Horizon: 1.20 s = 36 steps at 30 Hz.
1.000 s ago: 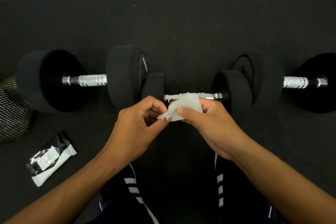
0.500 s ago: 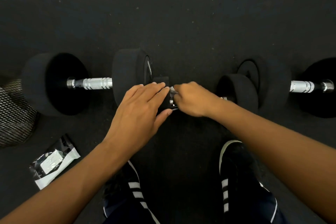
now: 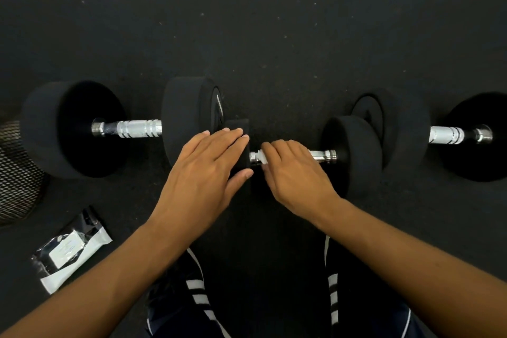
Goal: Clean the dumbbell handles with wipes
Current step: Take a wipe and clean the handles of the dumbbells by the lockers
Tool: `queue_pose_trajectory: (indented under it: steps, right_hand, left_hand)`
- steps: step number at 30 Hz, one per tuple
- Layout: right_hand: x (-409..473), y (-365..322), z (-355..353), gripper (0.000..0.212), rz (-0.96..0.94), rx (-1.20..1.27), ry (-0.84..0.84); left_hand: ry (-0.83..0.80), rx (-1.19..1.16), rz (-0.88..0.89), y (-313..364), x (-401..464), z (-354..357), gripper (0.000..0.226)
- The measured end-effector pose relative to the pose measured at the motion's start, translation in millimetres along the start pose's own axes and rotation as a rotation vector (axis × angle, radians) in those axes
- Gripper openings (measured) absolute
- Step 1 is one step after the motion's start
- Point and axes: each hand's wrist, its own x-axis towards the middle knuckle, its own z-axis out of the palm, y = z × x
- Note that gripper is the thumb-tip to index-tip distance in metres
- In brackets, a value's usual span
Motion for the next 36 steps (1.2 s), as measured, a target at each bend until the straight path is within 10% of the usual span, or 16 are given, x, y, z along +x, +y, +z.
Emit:
queue_pose_trajectory:
  steps: [27, 31, 36]
  right_hand:
    - [0.0, 18.2, -16.6, 0.017, 0.186, 0.086, 0.03]
    - [1.2, 10.6, -35.0, 0.026, 0.434, 0.606, 0.295]
    - [-17.8, -12.4, -70.6, 0.029, 0.801, 1.928, 0.351]
  left_hand:
    - [0.026, -0.031, -0.005, 0.5, -0.4, -0.3, 0.056]
    - [0.015, -0.068, -0.016, 2.0, 0.3, -2.9, 0.057]
    - [0.079, -0.299, -0.069, 12.5, -1.3, -18.0, 0.055]
